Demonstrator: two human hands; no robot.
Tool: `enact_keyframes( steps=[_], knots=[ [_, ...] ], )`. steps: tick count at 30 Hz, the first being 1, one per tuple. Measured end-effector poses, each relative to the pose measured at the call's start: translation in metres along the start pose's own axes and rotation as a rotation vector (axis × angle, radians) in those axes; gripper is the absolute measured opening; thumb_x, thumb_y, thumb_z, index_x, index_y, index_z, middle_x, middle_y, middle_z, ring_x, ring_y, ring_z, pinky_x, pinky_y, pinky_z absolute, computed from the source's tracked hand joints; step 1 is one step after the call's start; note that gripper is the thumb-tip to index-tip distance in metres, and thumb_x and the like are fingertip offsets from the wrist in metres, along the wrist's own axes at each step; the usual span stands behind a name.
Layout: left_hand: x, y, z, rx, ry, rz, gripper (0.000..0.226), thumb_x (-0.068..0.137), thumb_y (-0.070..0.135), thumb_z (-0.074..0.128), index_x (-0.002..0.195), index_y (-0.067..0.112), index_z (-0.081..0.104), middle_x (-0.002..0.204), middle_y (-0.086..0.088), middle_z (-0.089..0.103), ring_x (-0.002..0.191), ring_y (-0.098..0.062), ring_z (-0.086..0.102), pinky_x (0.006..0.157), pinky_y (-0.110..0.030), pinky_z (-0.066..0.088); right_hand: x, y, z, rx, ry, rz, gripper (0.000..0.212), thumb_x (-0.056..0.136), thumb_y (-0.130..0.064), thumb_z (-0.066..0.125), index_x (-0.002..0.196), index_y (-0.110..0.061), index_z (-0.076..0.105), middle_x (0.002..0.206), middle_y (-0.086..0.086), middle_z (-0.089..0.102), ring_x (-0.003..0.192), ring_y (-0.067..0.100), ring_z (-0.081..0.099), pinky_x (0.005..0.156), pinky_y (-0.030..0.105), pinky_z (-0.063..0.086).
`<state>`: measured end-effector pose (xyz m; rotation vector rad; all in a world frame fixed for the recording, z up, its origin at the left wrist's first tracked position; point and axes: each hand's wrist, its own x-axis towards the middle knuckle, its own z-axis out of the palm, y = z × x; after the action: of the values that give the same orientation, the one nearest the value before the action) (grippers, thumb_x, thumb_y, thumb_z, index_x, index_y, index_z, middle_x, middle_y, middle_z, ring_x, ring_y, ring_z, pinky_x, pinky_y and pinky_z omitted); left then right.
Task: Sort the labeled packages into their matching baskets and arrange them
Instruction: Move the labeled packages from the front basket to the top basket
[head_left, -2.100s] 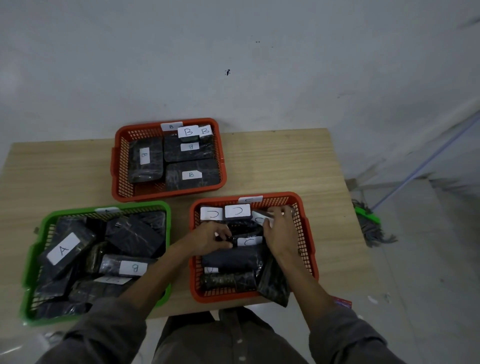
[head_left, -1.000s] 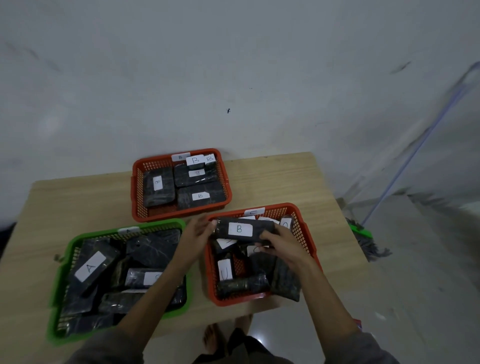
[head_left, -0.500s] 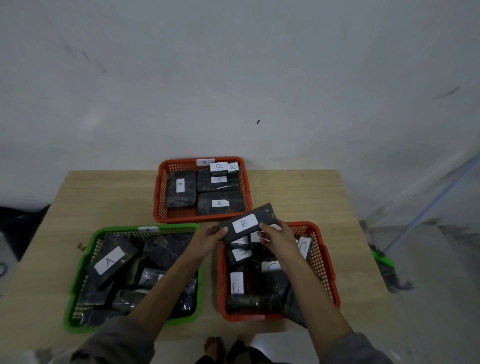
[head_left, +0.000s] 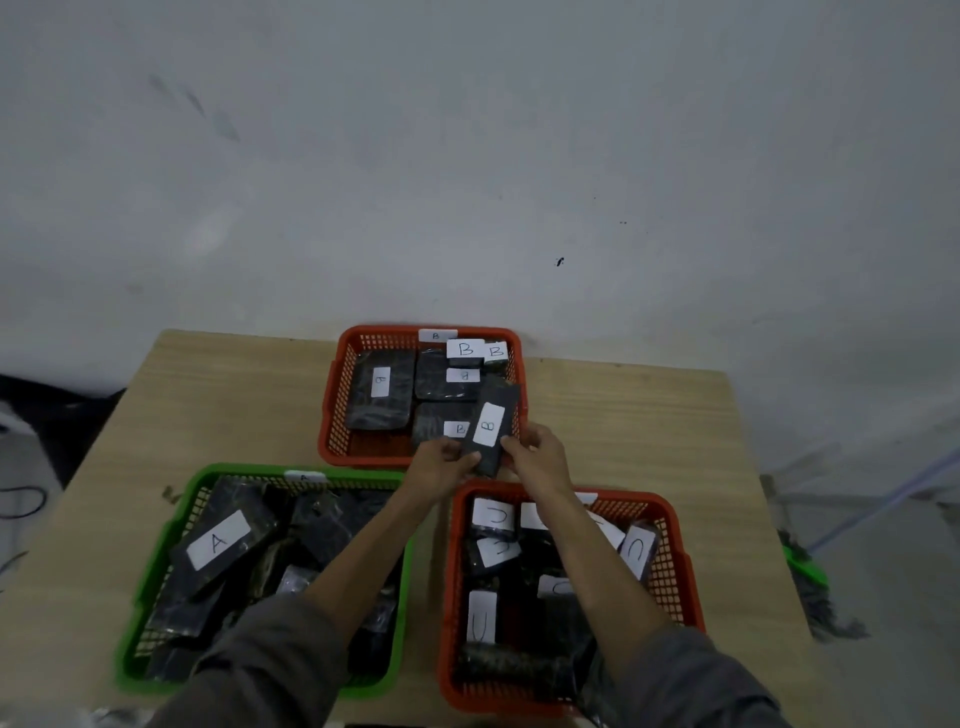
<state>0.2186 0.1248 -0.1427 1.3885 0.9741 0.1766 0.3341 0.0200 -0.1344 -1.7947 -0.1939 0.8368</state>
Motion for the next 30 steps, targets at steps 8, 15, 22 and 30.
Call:
enact_keyframes(
  steps=[8,15,22,30],
  knots=[
    [0.074,0.012,0.026,0.049,0.015,-0.230,0.026,0.092,0.003,0.063,0.111,-0.014,0.061,0.113,-0.032,0.065,0.083,-0.029,0.063,0.079,-0.038,0.057,0.026,0.002,0.001,-0.285,-0.014,-0.001,0.031,0.090,-0.015,0.069,0.121,-0.014,0.064,0.108,-0.001,0.066,0.098,0.012,0.061,0.084,0.020,0.048],
    [0.100,0.008,0.033,0.038,-0.047,-0.295,0.047,0.090,0.001,0.065,0.131,-0.012,0.047,0.126,-0.030,0.059,0.110,-0.038,0.063,0.090,-0.040,0.055,0.043,0.003,-0.005,-0.324,0.074,0.026,0.026,0.091,-0.015,0.068,0.117,-0.013,0.065,0.106,-0.002,0.066,0.096,0.010,0.060,0.079,0.014,0.044],
    [0.109,-0.004,0.037,0.239,0.037,-0.152,0.039,0.087,0.008,0.071,0.121,-0.005,0.058,0.117,-0.022,0.066,0.107,-0.032,0.065,0.093,-0.038,0.053,0.043,0.010,-0.012,-0.307,0.144,0.038,0.020,0.093,-0.015,0.065,0.113,-0.012,0.067,0.102,-0.005,0.066,0.093,0.008,0.060,0.065,0.002,0.038],
    [0.096,0.003,0.041,0.402,0.101,0.012,0.038,0.089,0.019,0.069,0.122,0.002,0.059,0.118,-0.018,0.067,0.105,-0.029,0.064,0.094,-0.035,0.052,0.037,0.010,-0.025,-0.304,0.123,-0.004,0.025,0.096,-0.020,0.063,0.117,-0.010,0.067,0.111,-0.001,0.068,0.099,0.009,0.061,0.075,0.008,0.040]
  ],
)
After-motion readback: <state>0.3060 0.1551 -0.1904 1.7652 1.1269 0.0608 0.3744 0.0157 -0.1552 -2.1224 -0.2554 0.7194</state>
